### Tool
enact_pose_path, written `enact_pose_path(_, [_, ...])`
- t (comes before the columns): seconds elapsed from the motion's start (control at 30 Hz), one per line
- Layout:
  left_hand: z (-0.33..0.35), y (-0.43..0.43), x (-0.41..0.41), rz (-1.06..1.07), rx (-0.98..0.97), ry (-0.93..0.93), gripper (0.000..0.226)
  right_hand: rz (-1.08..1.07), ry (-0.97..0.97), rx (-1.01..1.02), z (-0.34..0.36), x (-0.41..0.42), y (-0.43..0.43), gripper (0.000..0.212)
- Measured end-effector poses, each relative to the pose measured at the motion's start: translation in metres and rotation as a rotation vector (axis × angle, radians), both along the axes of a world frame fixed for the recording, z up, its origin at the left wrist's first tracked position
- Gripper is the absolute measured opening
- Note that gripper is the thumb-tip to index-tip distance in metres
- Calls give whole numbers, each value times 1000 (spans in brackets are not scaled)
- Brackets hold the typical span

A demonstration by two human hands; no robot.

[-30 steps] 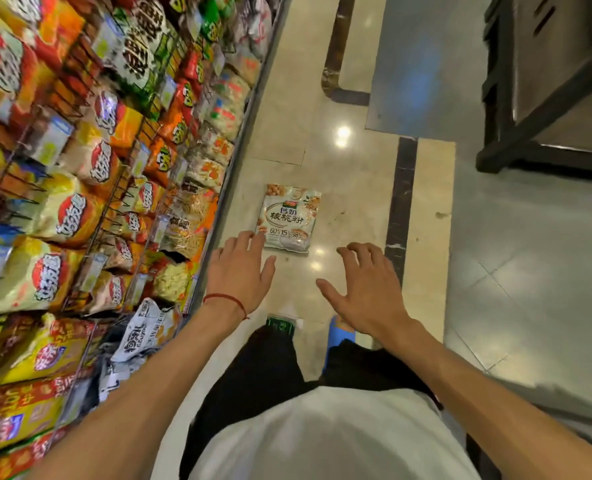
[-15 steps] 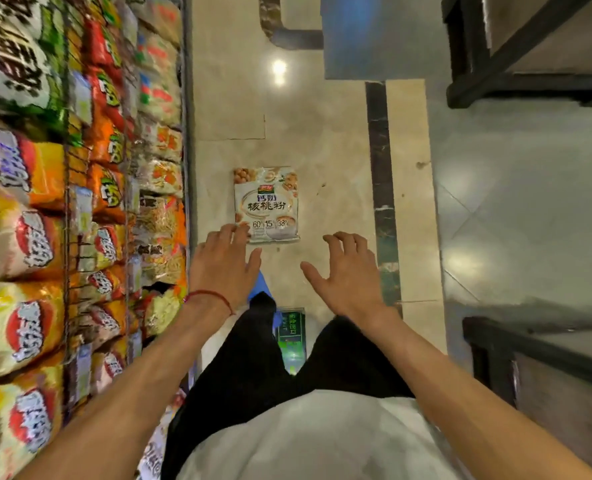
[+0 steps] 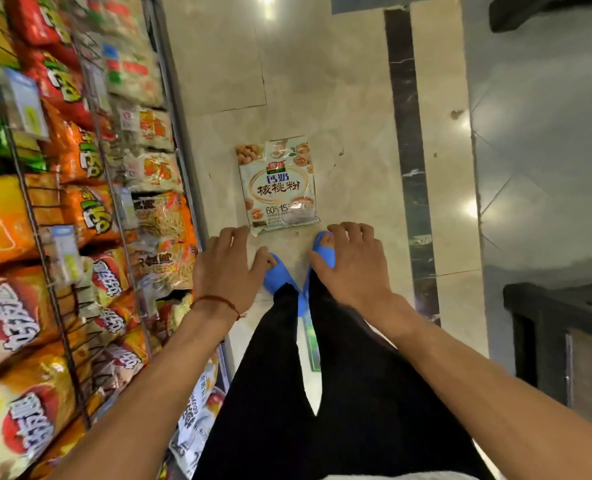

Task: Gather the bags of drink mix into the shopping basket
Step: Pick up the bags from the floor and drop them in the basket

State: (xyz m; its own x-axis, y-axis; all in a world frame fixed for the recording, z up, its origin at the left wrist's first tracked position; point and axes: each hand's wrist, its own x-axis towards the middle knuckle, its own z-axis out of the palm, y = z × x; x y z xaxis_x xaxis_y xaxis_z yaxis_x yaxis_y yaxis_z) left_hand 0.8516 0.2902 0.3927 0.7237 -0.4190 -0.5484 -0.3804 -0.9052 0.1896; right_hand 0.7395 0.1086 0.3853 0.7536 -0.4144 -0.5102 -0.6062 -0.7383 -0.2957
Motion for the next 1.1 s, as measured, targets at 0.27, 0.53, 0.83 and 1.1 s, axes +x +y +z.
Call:
enact_pose_path(0.27, [-131,-26,41,137,3,130,51,-8,131,54,-145,60,-27,61])
enact_pose_path(0.53, [-329,-6,73,478,-26,335,44,-441,216,313,-338,83,-34,55])
enact_pose_path(0.83, [-526,5,110,1005,-145,476,33,-891,136,422,-520,98,-42,63])
enact_pose_path(1.1, [-604,-14,107,1225,-396,572,46,-1063,-21,519,-596,104,-41,55])
